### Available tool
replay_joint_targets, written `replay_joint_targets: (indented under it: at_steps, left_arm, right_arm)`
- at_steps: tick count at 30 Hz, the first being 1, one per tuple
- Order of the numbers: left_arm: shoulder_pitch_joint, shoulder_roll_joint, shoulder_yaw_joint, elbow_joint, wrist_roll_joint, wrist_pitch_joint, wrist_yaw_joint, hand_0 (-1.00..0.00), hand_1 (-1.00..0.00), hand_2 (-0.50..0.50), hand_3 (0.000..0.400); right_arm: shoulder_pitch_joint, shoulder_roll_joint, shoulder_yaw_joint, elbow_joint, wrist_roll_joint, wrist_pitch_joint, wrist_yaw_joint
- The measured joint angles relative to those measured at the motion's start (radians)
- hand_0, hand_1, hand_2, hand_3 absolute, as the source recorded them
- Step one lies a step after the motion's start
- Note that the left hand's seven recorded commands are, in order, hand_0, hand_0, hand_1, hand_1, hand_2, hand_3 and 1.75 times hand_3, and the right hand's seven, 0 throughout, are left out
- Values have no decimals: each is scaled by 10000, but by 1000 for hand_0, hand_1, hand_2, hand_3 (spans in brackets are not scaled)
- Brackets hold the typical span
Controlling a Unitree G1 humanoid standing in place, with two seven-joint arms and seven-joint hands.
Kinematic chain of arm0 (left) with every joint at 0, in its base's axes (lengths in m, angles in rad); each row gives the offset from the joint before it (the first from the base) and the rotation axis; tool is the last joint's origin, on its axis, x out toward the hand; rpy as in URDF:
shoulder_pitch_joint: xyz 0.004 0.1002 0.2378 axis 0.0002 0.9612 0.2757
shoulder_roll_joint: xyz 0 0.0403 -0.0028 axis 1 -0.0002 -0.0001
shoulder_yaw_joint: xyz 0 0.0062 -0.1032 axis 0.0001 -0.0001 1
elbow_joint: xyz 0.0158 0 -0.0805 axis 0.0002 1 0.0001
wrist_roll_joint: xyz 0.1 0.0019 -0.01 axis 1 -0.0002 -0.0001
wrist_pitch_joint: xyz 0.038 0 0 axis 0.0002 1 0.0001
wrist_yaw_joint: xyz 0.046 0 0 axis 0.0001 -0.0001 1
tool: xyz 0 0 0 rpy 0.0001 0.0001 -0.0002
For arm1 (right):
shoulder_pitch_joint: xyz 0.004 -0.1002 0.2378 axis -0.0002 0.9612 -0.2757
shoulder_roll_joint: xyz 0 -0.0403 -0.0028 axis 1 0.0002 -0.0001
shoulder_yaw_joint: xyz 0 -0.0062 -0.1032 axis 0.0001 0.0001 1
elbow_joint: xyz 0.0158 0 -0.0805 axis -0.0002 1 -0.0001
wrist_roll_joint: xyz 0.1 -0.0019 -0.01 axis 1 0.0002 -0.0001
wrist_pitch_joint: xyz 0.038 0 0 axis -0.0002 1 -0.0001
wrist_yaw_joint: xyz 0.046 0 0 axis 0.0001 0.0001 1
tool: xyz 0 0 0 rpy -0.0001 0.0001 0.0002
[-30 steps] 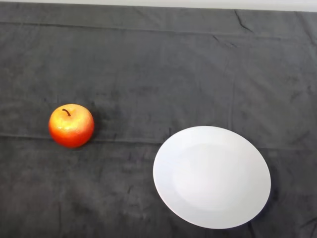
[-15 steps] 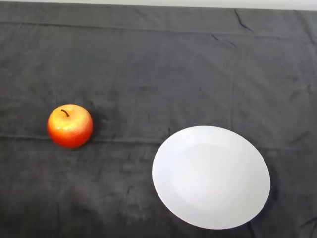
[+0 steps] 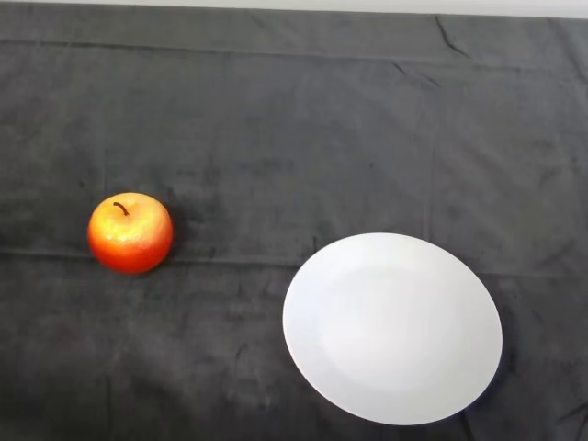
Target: Move the apple to the plate
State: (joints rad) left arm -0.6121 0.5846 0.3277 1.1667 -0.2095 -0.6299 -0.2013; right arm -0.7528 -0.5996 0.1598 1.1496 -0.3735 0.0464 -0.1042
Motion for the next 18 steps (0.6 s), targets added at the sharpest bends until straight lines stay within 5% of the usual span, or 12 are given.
replay_joint_targets:
  at_steps: [18]
  left_arm:
    - [0,-1084,-1407,-43,1197,-169,-731,0,0,0,0]
  right_arm:
    - [0,0,0,1,0,2,0]
